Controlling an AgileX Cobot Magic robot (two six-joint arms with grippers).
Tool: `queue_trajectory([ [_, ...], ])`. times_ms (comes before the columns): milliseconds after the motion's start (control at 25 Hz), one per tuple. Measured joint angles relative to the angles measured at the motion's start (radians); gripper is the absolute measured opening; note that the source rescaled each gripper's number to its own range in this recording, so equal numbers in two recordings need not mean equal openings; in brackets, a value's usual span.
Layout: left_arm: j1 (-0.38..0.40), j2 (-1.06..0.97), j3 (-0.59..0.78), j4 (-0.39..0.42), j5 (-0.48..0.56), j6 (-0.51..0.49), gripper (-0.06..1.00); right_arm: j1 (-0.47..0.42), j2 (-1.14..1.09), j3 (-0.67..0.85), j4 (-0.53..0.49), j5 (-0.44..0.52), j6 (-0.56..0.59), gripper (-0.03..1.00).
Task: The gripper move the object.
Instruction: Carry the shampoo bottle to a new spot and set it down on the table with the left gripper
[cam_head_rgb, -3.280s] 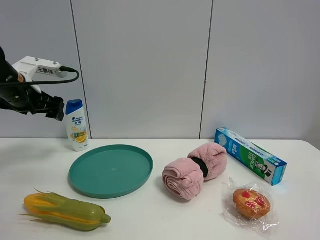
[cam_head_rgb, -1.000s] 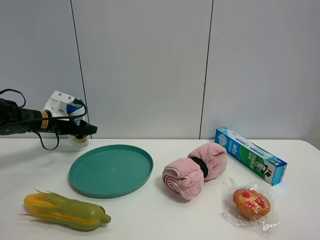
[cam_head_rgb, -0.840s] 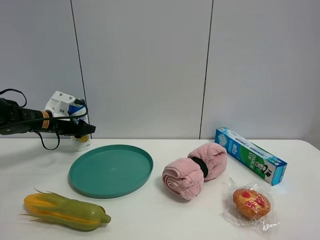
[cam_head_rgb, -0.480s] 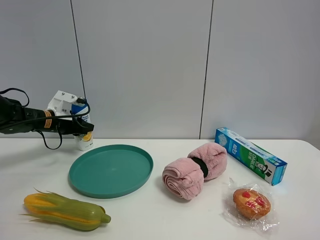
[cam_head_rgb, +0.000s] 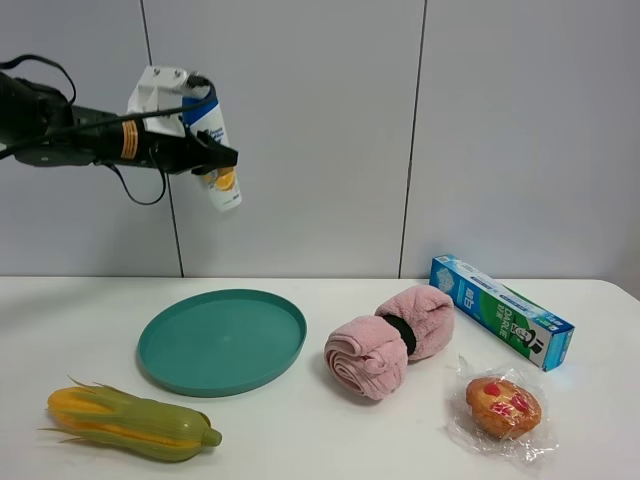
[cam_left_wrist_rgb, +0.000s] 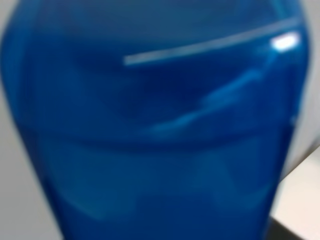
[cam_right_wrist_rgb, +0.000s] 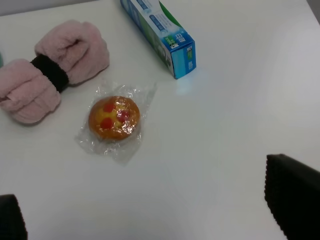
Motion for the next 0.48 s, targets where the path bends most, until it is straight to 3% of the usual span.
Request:
queue_trajectory([
  [200, -0.112, -0.055, -0.017, -0.002, 0.010, -0.013, 0.00, 0.000, 0.000, 0.000, 0.000, 0.000, 0.000, 1.00],
  [480, -0.241, -0.044, -0.143, -0.027, 0.134, -0.014, 0.00, 0.000, 0.000, 0.000, 0.000, 0.000, 0.000, 1.00],
])
